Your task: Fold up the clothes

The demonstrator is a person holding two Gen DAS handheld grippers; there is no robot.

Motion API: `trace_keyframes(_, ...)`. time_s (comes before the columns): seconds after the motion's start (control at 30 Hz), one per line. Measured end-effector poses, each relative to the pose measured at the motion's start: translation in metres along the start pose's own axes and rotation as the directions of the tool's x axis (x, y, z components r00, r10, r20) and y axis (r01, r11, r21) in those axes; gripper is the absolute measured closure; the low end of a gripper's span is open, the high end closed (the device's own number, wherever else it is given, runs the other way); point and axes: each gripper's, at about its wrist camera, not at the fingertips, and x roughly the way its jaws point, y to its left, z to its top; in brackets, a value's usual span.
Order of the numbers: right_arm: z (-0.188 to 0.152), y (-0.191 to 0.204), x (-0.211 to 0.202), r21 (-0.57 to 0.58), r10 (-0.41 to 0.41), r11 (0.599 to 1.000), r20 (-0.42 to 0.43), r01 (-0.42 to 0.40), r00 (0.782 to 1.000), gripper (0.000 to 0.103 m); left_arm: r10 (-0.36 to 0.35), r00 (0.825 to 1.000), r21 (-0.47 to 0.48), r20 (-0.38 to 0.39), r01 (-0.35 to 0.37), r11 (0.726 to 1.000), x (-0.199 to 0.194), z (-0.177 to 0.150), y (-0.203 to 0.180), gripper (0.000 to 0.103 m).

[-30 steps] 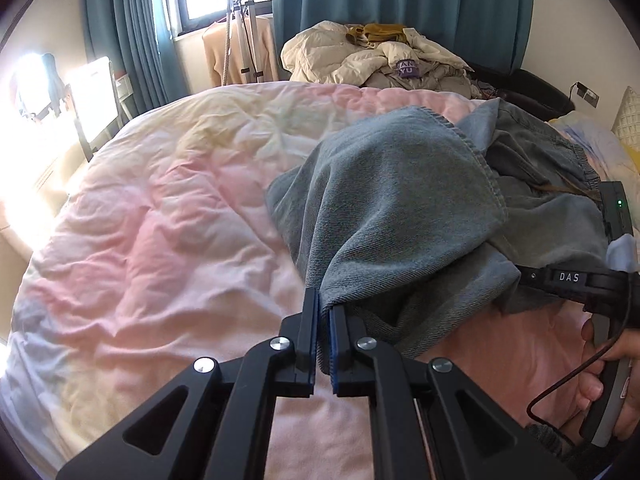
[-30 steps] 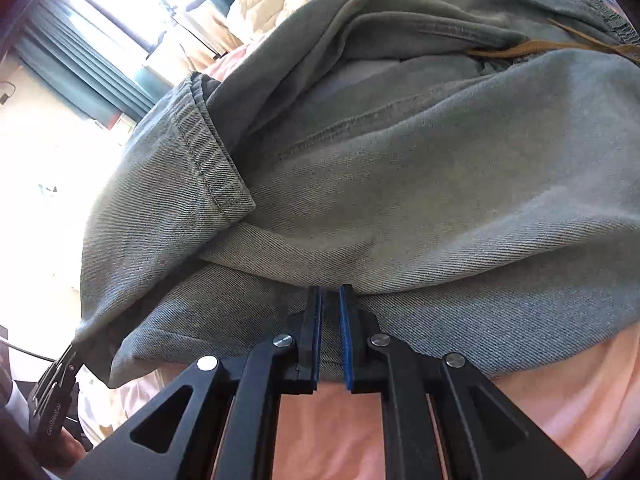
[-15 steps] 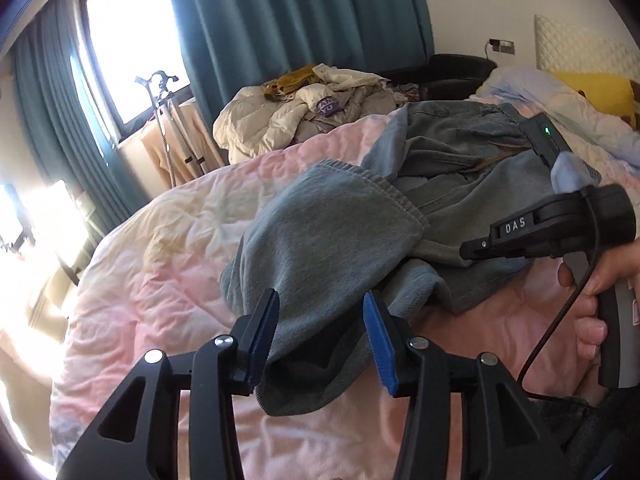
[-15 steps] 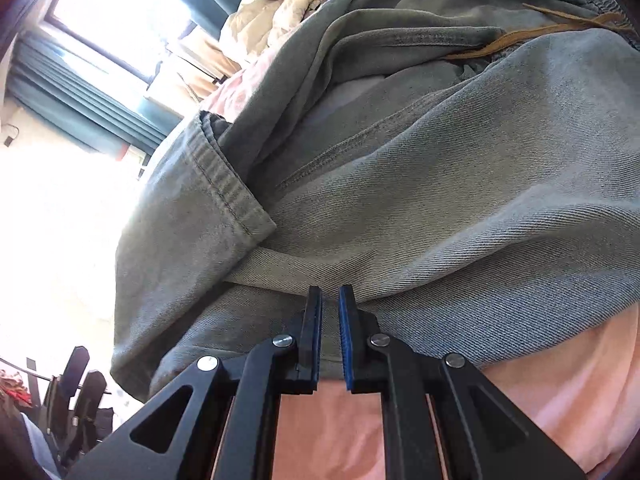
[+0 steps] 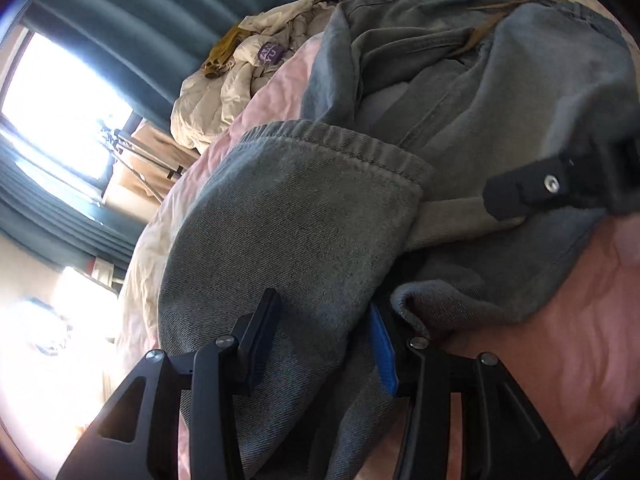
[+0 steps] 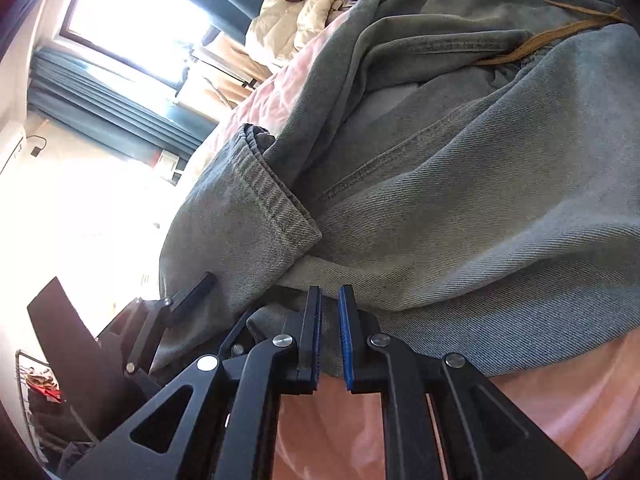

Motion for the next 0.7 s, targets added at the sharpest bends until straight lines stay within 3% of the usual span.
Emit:
trace_keyframes(0.1,-0.007,-0.006,-0.002,0.015,0.002,1.000,-0.014,-0.002,1.000,0.094,-0.058,0.997,-0.148,0.053,0.066,0.987,-0.009,0.002,0.029,0.075)
trace_keyframes(0.17,-0.005,-0.012,0.001,0.046,0.006,0.999,-0.024,-0.005,1.000,0.094,-0.087,0.990,-0.256,0.108,0.112,0.960,-0.022,-0.001,0.053,0.096)
trace_keyframes(0.3,-0.002,-0.011,-0.005,0.042,-0.025,0.999,0.002,0.025,1.000,0.094,-0.083,0.972,-0.428,0.222,0.174,0.887,-0.052,-0.016,0.103,0.096)
trace_keyframes(0.43,-0.006,-0.002,-0.014,0.000,-0.050,0.999,0.028,0.050,0.998,0.094,-0.028,0.956,-0.582,0.294,0.202,0.787,-0.073,-0.048,0.157,0.097)
trace_keyframes(0.53,-0.011,-0.003,-0.015,0.002,-0.059,0.998,0.018,0.059,0.998,0.094,0.011,0.953,-0.673,0.304,0.206,0.710,-0.082,-0.085,0.190,0.097)
trace_keyframes(0.7,-0.015,-0.004,-0.015,0.010,-0.081,0.997,0.007,0.081,0.997,0.094,0.045,0.967,-0.811,0.253,0.186,0.554,-0.072,-0.161,0.231,0.097)
